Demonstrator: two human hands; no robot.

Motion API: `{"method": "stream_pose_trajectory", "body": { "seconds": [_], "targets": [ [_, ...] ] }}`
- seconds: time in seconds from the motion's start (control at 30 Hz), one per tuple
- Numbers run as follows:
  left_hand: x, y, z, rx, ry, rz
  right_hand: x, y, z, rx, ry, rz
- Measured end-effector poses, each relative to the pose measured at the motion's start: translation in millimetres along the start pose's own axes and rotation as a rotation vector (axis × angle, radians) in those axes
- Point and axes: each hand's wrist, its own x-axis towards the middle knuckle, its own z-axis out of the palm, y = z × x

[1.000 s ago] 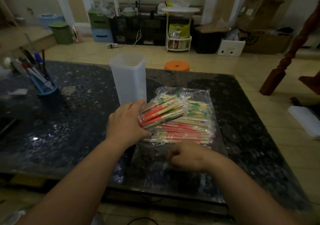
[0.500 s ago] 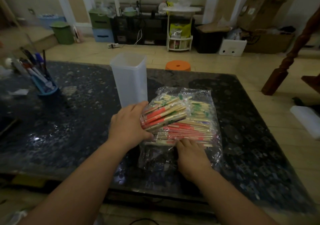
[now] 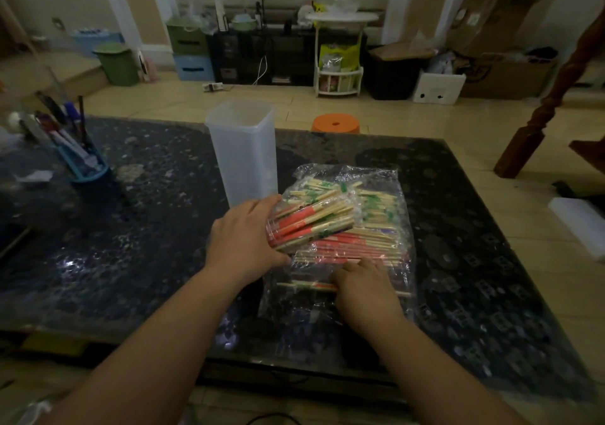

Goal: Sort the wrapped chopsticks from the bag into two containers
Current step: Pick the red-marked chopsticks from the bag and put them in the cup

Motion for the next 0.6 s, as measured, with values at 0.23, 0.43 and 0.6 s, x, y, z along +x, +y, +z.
{"method": "stream_pose_trajectory", "body": {
  "seconds": [0.23,0.43,0.6],
  "targets": [
    [-0.5,-1.5,-0.4,-0.011,0.007,-0.002,-2.5,-2.6,-8.1,0.02,-0.071,0.03],
    [0.5,-0.7,-0.9,0.002,0.001,-0.007,-8.2,-9.0,-23.9,-0.037,-0.075,-0.035],
    [0.4,-1.3,-2.5,-0.008,0.006,-0.02,-11.0,-12.4,-56.5,-0.093,-0.076,-0.112]
  ]
}}
